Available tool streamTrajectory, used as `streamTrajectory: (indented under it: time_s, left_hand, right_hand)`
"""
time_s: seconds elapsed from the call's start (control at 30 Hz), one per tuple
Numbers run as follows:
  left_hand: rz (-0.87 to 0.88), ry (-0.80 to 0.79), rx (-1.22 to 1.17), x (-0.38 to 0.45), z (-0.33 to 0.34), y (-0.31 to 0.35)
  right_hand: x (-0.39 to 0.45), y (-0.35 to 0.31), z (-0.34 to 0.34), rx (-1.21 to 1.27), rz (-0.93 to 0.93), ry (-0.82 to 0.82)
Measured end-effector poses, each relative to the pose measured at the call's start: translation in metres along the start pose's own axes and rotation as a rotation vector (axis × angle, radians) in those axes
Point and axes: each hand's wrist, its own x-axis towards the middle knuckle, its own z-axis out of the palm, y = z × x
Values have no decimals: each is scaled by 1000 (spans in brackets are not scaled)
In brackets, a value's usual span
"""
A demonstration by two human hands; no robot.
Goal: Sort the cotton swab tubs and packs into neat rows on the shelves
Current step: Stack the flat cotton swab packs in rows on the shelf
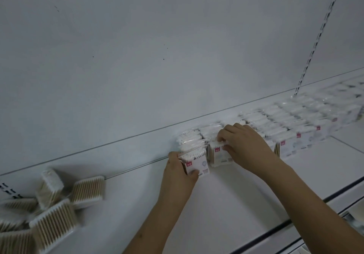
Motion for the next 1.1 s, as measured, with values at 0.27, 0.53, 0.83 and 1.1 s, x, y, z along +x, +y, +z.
streamTrajectory:
  time_s: [0.27, 0.53, 0.83, 1.1]
  left_hand:
    - [-17, -7, 1, -4, -11, 1]
    - [143, 251, 238, -96, -109, -48]
    - [-20, 757, 493, -194, -196, -119]
    - [-242, 659, 776, -186, -223, -156]
  right_hand:
    - [-13, -10, 3, -37, 132, 61]
    - [16, -127, -17, 457, 174, 291]
    - [55, -306, 29, 597, -369, 5]
    - [42, -344, 84, 452, -533, -185]
